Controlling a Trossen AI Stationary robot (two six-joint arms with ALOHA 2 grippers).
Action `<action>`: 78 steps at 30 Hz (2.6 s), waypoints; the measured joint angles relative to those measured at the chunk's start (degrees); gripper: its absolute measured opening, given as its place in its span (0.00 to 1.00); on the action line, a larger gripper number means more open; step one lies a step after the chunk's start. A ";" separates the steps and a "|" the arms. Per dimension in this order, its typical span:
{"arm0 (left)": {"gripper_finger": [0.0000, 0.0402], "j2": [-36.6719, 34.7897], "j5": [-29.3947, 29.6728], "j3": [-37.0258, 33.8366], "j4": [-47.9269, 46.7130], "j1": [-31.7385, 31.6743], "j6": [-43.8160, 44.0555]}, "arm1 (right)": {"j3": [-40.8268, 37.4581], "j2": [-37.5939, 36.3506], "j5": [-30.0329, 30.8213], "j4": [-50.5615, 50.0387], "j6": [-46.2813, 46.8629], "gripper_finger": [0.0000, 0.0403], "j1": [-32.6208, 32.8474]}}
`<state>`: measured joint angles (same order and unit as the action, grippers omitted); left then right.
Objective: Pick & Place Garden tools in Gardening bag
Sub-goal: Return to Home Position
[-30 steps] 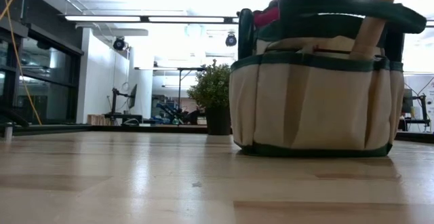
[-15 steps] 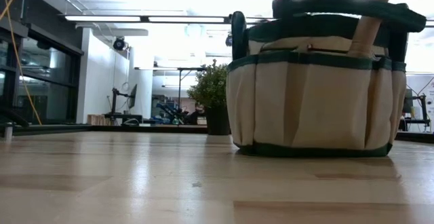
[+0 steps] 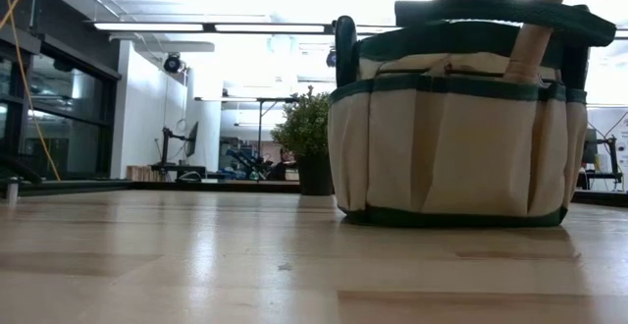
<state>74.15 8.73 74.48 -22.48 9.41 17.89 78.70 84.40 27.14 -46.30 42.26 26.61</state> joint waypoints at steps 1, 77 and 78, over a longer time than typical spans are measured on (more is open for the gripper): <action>0.56 0.00 0.20 0.00 0.00 0.00 0.00 | 0.00 -0.18 -0.47 -0.19 0.16 0.19 0.00; 0.56 -71.51 20.90 -72.29 37.91 0.00 4.92 | -78.18 -69.76 -18.52 68.67 -10.48 0.01 -20.68; 0.56 -72.08 22.25 -72.52 37.07 0.00 4.87 | -78.18 -70.64 -19.61 66.64 -10.57 0.01 -21.57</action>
<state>2.07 30.98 1.96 14.59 9.41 22.76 0.51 13.76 7.54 20.34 31.69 5.04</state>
